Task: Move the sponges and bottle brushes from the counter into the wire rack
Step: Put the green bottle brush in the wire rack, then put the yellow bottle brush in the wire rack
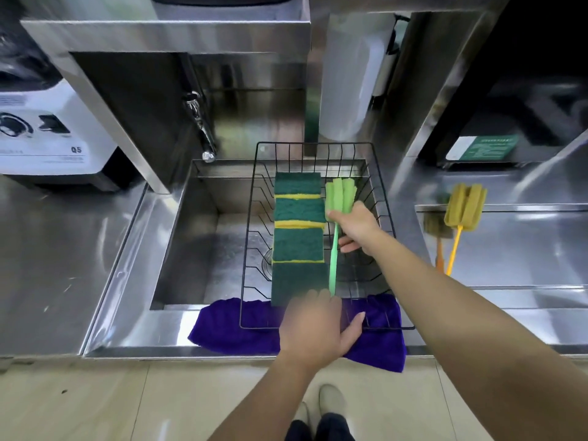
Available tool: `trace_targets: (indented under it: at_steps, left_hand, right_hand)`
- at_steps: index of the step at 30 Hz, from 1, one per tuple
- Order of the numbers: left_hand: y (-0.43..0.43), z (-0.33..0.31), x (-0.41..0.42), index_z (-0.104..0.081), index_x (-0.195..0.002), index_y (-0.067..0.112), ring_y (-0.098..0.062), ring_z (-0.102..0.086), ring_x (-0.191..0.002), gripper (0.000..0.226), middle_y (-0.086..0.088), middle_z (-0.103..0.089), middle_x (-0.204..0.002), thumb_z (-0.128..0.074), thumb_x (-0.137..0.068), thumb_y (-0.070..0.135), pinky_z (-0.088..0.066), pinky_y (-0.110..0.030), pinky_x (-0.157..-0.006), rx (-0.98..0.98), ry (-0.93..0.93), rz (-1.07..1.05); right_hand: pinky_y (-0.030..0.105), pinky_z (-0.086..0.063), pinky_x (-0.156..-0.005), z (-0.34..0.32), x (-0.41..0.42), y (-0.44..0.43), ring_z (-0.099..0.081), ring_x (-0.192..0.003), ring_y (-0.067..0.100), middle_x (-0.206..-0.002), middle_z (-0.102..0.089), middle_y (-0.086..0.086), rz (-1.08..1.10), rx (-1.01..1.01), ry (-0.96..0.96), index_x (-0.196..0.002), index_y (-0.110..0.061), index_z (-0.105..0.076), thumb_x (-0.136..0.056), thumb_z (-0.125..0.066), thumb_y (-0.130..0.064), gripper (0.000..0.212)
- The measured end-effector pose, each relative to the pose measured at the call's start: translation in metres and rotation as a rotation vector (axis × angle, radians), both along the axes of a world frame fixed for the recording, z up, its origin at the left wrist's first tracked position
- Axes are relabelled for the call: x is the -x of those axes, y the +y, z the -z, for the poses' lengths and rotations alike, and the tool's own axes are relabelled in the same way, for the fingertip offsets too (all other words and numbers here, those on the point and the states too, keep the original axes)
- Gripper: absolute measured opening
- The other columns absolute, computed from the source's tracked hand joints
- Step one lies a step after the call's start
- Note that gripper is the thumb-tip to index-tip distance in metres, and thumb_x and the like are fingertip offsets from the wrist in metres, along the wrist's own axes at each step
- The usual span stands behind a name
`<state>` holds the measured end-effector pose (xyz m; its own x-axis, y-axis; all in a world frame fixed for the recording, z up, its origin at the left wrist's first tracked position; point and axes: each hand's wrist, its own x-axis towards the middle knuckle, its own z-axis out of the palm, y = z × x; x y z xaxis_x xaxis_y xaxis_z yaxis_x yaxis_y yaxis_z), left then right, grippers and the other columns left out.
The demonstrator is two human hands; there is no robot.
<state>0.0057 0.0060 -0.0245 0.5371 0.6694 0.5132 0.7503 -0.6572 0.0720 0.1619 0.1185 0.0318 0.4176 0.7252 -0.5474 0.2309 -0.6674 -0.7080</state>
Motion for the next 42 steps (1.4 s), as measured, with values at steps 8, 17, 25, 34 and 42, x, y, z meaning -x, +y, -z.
trace_targets:
  at_steps: [8, 17, 25, 34, 42]
  left_hand:
    - [0.000, -0.002, -0.001, -0.057, -0.061, 0.014, -0.020, -0.048, -0.055, 0.048, 0.000, -0.049, -0.058, -0.046, -0.087, 0.053, -0.037, -0.028, -0.050, 0.026, 0.022, -0.021]
    - [-0.001, -0.005, -0.001, -0.060, -0.063, 0.013, -0.023, -0.050, -0.056, 0.048, -0.002, -0.051, -0.060, -0.045, -0.089, 0.051, -0.040, -0.032, -0.051, 0.067, 0.067, -0.019]
    - [-0.012, -0.018, -0.034, -0.060, -0.066, 0.013, -0.025, -0.054, -0.058, 0.049, -0.003, -0.058, -0.062, -0.038, -0.089, 0.050, -0.042, -0.033, -0.057, 0.159, 0.143, 0.044]
    - [-0.017, -0.018, -0.048, -0.064, -0.070, 0.012, -0.027, -0.058, -0.052, 0.062, -0.005, -0.061, -0.061, -0.032, -0.087, 0.063, -0.044, -0.033, -0.049, 0.226, 0.228, 0.059]
    - [-0.016, -0.017, -0.046, -0.065, -0.071, 0.013, -0.025, -0.059, -0.055, 0.071, -0.004, -0.062, -0.063, -0.020, -0.094, 0.063, -0.044, -0.033, -0.051, 0.233, 0.228, 0.082]
  right_hand:
    - [0.044, -0.061, -0.059, 0.017, 0.000, -0.011, -0.062, -0.056, 0.026, -0.081, -0.056, 0.013, -0.156, 0.144, -0.158, -0.114, 0.000, -0.052, -0.090, -0.056, -0.034, 0.041]
    - [0.035, -0.055, -0.049, -0.022, -0.032, -0.023, -0.056, -0.054, 0.022, -0.076, -0.060, 0.008, -0.114, -0.146, -0.243, -0.098, -0.015, -0.049, -0.091, -0.051, -0.020, 0.009]
    - [0.038, -0.047, -0.082, -0.018, -0.106, -0.065, -0.060, -0.105, 0.038, -0.112, -0.066, 0.021, 0.207, -0.085, -0.551, -0.107, -0.006, -0.059, -0.090, -0.047, -0.025, 0.028]
    - [0.042, -0.044, -0.092, 0.034, -0.135, -0.125, -0.054, -0.115, 0.039, -0.120, -0.058, 0.023, 0.211, 0.093, -0.457, -0.117, -0.004, -0.048, -0.089, -0.052, -0.040, 0.046]
    - [0.041, -0.044, -0.080, 0.032, -0.131, -0.127, -0.057, -0.105, 0.045, -0.109, -0.061, 0.030, 0.215, -0.002, -0.427, -0.103, 0.003, -0.048, -0.094, -0.042, -0.020, 0.025]
